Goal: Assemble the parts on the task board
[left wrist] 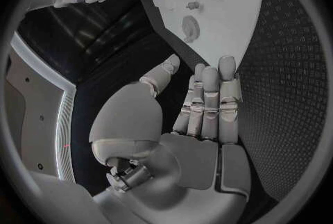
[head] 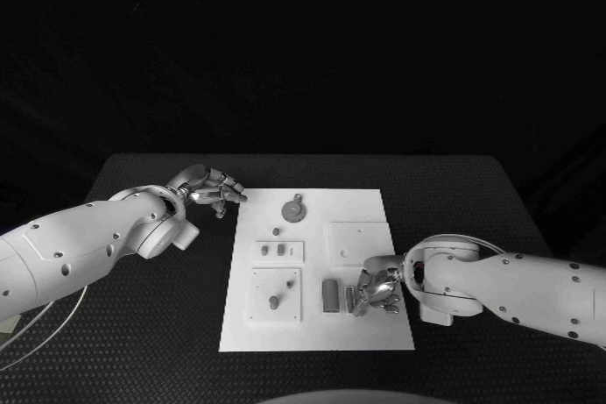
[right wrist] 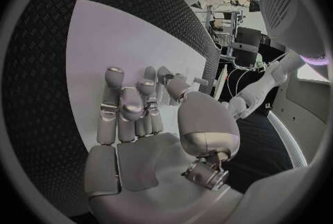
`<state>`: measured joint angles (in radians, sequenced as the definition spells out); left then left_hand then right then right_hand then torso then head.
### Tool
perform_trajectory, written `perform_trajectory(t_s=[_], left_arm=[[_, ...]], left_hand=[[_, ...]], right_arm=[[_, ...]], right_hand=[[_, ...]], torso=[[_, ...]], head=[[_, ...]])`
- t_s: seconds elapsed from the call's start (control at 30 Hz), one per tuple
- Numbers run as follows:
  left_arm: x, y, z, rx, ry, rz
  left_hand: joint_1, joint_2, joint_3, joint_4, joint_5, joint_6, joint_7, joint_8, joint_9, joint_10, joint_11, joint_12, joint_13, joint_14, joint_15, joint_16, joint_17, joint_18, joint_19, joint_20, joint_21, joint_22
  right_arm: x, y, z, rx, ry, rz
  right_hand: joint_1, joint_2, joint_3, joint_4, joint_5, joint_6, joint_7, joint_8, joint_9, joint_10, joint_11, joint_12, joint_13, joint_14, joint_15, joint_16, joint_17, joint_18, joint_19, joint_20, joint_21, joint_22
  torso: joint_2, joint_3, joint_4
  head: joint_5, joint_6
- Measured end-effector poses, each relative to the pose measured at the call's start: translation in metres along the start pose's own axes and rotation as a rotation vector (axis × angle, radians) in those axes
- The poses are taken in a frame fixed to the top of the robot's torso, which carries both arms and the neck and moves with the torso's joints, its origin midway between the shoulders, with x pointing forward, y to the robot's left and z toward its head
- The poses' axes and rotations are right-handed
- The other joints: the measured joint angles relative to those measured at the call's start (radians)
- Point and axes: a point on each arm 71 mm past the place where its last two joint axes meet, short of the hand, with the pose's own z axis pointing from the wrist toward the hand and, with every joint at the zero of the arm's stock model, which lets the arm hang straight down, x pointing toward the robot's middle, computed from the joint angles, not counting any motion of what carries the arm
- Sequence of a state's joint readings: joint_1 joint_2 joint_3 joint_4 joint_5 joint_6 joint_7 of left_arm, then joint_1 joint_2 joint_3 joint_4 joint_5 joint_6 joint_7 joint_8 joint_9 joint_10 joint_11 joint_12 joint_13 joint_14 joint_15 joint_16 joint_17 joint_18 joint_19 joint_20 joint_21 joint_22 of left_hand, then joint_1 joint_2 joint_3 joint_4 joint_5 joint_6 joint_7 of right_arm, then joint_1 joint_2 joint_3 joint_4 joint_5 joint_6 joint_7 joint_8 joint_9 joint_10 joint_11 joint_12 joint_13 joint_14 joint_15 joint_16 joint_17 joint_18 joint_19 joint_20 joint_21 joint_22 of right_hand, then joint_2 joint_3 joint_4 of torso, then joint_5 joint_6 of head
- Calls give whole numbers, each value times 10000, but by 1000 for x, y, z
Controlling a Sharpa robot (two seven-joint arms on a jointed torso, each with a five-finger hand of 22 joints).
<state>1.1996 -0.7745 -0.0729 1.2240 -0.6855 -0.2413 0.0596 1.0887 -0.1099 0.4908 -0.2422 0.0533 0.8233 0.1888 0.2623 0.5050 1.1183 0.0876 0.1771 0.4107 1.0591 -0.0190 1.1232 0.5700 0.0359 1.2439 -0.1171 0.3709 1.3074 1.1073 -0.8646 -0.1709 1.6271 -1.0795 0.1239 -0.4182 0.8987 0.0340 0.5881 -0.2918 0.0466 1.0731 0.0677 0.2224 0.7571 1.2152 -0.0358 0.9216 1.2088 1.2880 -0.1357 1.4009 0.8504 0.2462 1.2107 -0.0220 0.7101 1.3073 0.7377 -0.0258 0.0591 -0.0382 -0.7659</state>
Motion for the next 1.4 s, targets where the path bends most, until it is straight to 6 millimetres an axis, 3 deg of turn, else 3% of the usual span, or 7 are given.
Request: perform_trajectory(t_s=[0.23, 0.53, 0.63, 0.9, 1.13, 1.23, 1.4], left_arm=[[0, 0, 1, -14, -24, -95], [-4, 4, 2, -111, -182, -781], [-10, 8, 2, -207, -384, -1192], [-25, 7, 10, -232, -962, -2634], [-31, 4, 16, -30, -1192, -3492], [-35, 1, 19, 194, -1316, -3812], [-33, -3, 24, 541, -1319, -4226]], left_hand=[[0, 0, 0, 0, 0, 0, 0, 0, 0, 0, 0, 0, 0, -1, 1, 0, -1, 1, -14, 14, -39, 0], [-103, -38, -21, 33, 0, -7, -5, 40, -12, -61, 60, 46, 0, -207, 85, -300, -70, 8, -216, 130, -311, -12], [-140, -46, 66, 110, 0, -20, -18, 97, -12, -199, 197, 50, -1, -815, 276, -1050, -426, 17, -984, 290, -950, -338], [-444, 20, 416, 54, 0, 4, 16, 205, -12, -758, 535, -230, -258, -2315, 1125, -3679, -1520, 381, -2716, 1092, -2968, -1939], [-687, 66, 459, 12, 0, -630, -190, 16, -96, -1746, 653, -983, -893, -3476, 1750, -5285, -2080, 91, -4468, 1730, -3082, -3129], [-886, 91, 270, -142, 0, -1068, -368, -150, -134, -2256, 541, -1107, -1205, -4231, 1889, -5954, -2347, -146, -5320, 1936, -3082, -3688], [-1370, 100, -247, -228, 0, -1708, -730, -354, -159, -3278, 300, -1108, -1714, -4992, 1902, -6571, -2601, -213, -6256, 2205, -3081, -4371]], right_arm=[[-8, -9, -7, -66, -192, 170], [-67, -17, -13, -661, -2040, 1199], [-92, -22, -8, -1209, -2934, 2049], [-158, -29, 8, -2850, -5424, 4361], [-193, -51, 12, -3380, -6977, 5853], [-200, -56, 13, -3724, -7434, 6556], [-200, -40, 21, -4582, -7589, 7263]], right_hand=[[-322, -1976, -18, 557, 10, -157, 3, -274, -96, -75, 74, 0, 0, -7, 9, -11, -51, -1, -11, 9, 0, 5], [-363, -2883, 474, 1451, 10, -1035, 278, -773, -287, -361, 403, 0, 97, -144, 322, -50, -61, -25, -31, 28, -113, 7], [-317, -2837, 535, 1513, 9, -1175, 383, -773, -281, -479, 494, 0, 134, -262, 416, -190, -85, 25, -217, 136, -231, 7], [626, -1670, 423, 513, 9, -1718, 746, -833, -207, -2002, 747, -1299, -688, -1988, 736, -1829, -722, 31, -2082, 689, -1425, -160], [899, -1034, 585, 111, 40, -2208, 1231, -998, -194, -3043, 1439, -4426, -3811, -4093, 1833, -5445, -2415, -838, -4758, 1474, -3573, -1116], [863, -942, 592, 104, 39, -2556, 1190, -1121, -317, -3375, 1770, -5689, -5161, -5001, 2623, -7055, -3154, -1080, -5953, 1751, -4404, -1436], [332, -899, 18, 143, 39, -3101, 1121, -1327, -540, -3975, 1971, -7139, -6750, -6484, 3104, -8842, -4028, -1236, -6698, 1976, -5117, -1748]], torso=[[-14, 4, 1], [-81, 2, -27], [-164, 10, -57], [-507, 28, -168], [-796, 16, -259], [-902, 10, -291], [-1025, 9, -332]], head=[[-26, 150], [-73, 519], [-80, 740], [29, 1521], [142, 2113], [183, 2327], [241, 2590]])
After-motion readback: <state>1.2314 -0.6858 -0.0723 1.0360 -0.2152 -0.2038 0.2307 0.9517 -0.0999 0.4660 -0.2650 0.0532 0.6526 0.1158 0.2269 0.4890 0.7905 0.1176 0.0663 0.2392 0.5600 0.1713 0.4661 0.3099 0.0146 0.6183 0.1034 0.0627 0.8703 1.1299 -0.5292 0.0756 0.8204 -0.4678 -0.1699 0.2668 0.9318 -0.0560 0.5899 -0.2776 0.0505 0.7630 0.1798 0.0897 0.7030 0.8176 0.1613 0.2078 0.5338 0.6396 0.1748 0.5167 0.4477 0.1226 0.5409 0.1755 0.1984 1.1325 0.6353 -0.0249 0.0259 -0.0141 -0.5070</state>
